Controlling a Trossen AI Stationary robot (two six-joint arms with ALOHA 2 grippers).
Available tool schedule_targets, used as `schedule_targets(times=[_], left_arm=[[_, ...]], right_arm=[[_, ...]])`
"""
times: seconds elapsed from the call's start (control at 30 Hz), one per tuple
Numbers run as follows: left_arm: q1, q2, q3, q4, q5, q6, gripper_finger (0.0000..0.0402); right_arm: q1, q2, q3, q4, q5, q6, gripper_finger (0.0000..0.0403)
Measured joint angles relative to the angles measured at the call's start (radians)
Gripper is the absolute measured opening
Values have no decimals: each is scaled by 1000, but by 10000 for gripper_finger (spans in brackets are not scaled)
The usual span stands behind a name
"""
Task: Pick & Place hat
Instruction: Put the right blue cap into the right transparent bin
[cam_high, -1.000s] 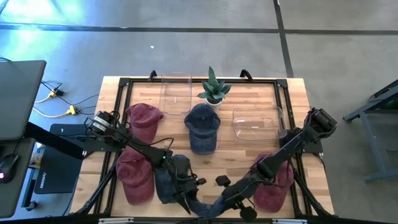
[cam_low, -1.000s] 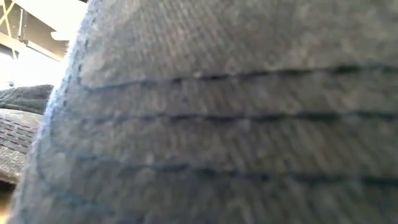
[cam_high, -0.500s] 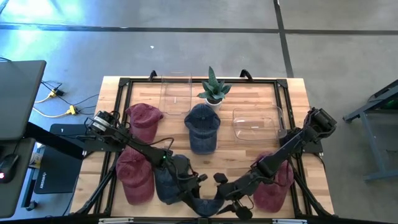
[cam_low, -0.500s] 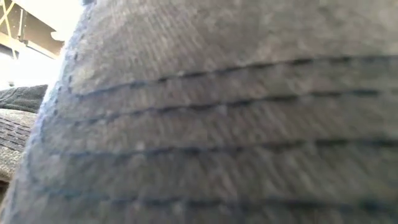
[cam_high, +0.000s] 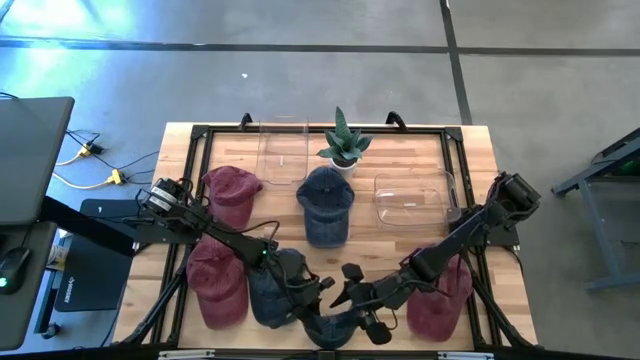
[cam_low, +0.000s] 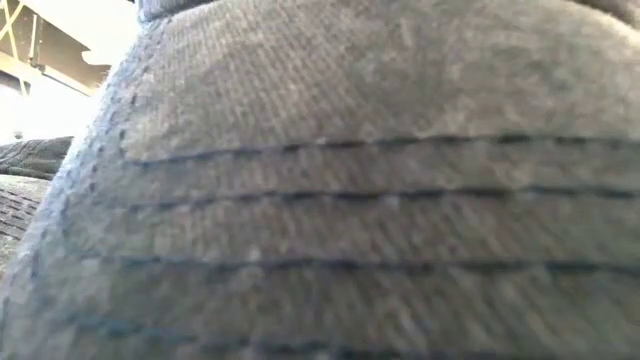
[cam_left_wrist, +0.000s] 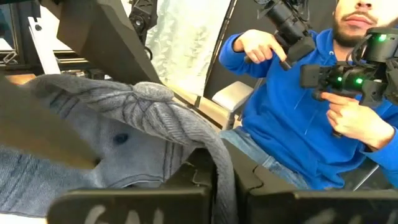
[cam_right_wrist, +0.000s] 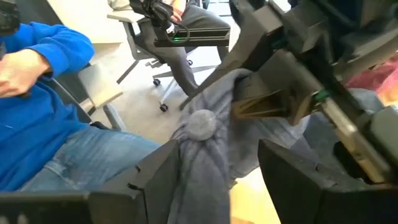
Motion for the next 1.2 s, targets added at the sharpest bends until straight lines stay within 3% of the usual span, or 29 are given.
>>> schedule_targets(times=[0.53, 0.77, 0.87, 1.0, 1.07, 1.2], left_arm=[[21, 0, 0, 1, -26, -40, 11], [41, 0, 0, 16, -15, -53, 15], [46, 0, 0, 42, 2, -54, 34], [55, 0, 0, 44, 15, -64, 90], [67, 0, 0, 31, 48, -88, 120], [128, -50, -1, -83, 232, -164, 161]], right_arm=[[0, 58, 40, 13, -49, 9, 189], [0, 59, 40, 0, -49, 30, 121], [0, 59, 40, 0, -50, 30, 73], [0, 58, 40, -1, -64, 25, 14], [0, 55, 40, -16, -79, 28, 11], [0, 26, 39, -89, -83, 50, 24]])
